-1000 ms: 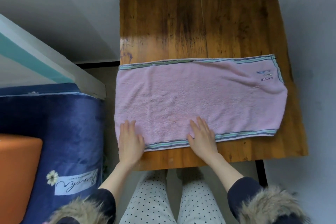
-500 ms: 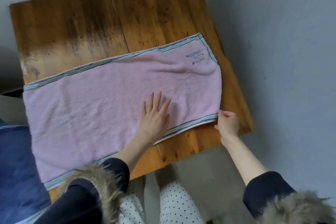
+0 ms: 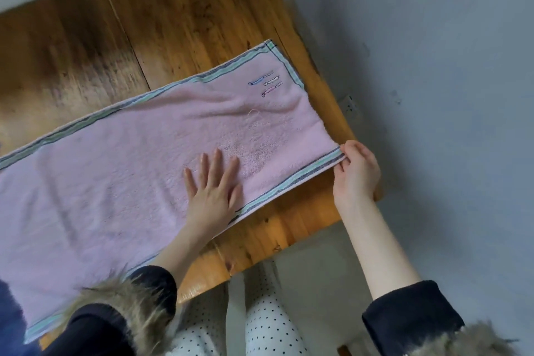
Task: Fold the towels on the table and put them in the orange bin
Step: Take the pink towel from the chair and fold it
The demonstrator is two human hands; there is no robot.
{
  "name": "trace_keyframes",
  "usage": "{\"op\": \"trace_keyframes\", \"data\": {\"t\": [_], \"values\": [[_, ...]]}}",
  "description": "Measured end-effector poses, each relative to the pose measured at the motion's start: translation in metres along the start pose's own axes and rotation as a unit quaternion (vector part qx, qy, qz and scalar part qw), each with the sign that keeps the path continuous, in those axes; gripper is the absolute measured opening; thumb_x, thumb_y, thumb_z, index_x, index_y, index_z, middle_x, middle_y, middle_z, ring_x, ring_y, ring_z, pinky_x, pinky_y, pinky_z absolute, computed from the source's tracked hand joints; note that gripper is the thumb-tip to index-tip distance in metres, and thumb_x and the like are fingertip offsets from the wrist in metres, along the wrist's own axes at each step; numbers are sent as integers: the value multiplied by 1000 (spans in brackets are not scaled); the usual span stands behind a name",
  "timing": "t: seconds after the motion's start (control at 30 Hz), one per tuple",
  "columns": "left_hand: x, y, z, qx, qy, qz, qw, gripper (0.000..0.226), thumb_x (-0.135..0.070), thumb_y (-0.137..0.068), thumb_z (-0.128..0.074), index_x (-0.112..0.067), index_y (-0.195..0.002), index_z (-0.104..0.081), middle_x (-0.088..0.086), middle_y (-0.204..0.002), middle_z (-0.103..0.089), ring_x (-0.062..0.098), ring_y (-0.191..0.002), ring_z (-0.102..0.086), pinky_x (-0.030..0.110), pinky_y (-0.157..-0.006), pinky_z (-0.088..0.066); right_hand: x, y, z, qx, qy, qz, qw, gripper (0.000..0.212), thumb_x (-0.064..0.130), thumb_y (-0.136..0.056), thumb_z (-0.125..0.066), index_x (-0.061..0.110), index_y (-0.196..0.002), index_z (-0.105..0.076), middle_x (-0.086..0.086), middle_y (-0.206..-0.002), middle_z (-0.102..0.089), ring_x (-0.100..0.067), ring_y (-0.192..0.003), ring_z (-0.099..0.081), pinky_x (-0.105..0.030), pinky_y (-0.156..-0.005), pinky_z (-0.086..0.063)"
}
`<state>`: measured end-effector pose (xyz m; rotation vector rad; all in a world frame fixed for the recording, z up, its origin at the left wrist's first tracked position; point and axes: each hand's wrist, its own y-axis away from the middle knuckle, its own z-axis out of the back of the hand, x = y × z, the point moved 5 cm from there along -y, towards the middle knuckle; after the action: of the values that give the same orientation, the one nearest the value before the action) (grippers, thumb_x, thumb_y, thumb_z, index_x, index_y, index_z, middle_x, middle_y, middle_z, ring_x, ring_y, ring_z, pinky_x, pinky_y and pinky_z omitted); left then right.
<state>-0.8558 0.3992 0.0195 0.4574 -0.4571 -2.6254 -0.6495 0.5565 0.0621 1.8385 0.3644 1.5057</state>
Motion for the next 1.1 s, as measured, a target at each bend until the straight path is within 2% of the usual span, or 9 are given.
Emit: {"op": "trace_keyframes", "data": {"t": [0.2,0.37,0.47,0.6,0.67,0.77,0.9,1.0,1.1], "values": [[-23,-7,10,-34,-21,-53,998,62,-17,-90,-49,-23,-146,-23,13,-157,-6,28,-141,15,57,-111,12,-15,-8,34,-36,87,-57,994,61,-2,-83,-63,8,-138,-38,-15,-128,-52,-21,-102,-58,-27,-79,-49],[-75,-27,13,-7,-53,-176,983,53,-27,-96,-36,-26,-147,-22,6,-158,-8,33,-144,5,57,-111,12,-13,-20,30,23,91,-149,984,33,1,-80,-68,-1,-113,-62,-11,-95,-68,-18,-82,-66,-26,-67,-54],[-90,-37,11,9,-83,-167,982,48,-25,-94,-40,-22,-142,-32,7,-155,-17,33,-144,-7,61,-112,3,-5,-29,32,7,211,-89,973,18,4,-81,-67,2,-99,-65,-4,-80,-66,-16,-74,-64,-28,-61,-54],[-105,-54,35,-88,-151,-120,977,20,-20,-91,-48,-12,-101,-63,8,-106,-60,30,-104,-55,56,-108,-21,11,-34,28,-14,406,46,912,23,11,-84,-64,-6,-101,-63,-6,-89,-66,-28,-81,-65,-44,-80,-56],[-113,-69,45,-107,-151,-110,976,21,-20,-94,-43,-10,-94,-61,8,-97,-60,29,-97,-55,53,-106,-22,12,-35,23,18,406,68,911,19,13,-86,-62,4,-102,-67,0,-87,-67,-21,-80,-64,-39,-81,-56],[-131,-94,54,-124,-102,-188,969,27,-9,-94,-44,-14,-120,-51,10,-122,-53,30,-114,-47,46,-102,-31,13,-33,18,78,402,120,904,19,16,-89,-60,13,-106,-68,8,-87,-63,-12,-85,-63,-30,-79,-55],[-169,-117,47,-34,-154,-361,919,58,-11,-93,-49,-28,-144,-27,2,-156,-17,33,-144,-4,47,-113,-18,20,-24,15,122,401,189,888,18,25,-91,-59,19,-104,-69,14,-90,-62,2,-80,-57,-5,-65,-41],[-185,-125,52,-30,-144,-420,895,28,-23,-90,-59,-23,-119,-57,1,-148,-37,30,-145,-6,47,-115,-14,28,-24,16,126,422,209,873,20,26,-92,-57,17,-106,-67,9,-95,-61,-4,-87,-56,-7,-67,-39],[-188,-132,72,-58,-94,-424,899,14,-24,-83,-68,-13,-90,-65,5,-111,-68,28,-135,-36,47,-110,-26,37,-27,19,120,435,216,866,20,22,-93,-55,14,-108,-65,4,-99,-61,-8,-88,-57,-9,-67,-42]]}}
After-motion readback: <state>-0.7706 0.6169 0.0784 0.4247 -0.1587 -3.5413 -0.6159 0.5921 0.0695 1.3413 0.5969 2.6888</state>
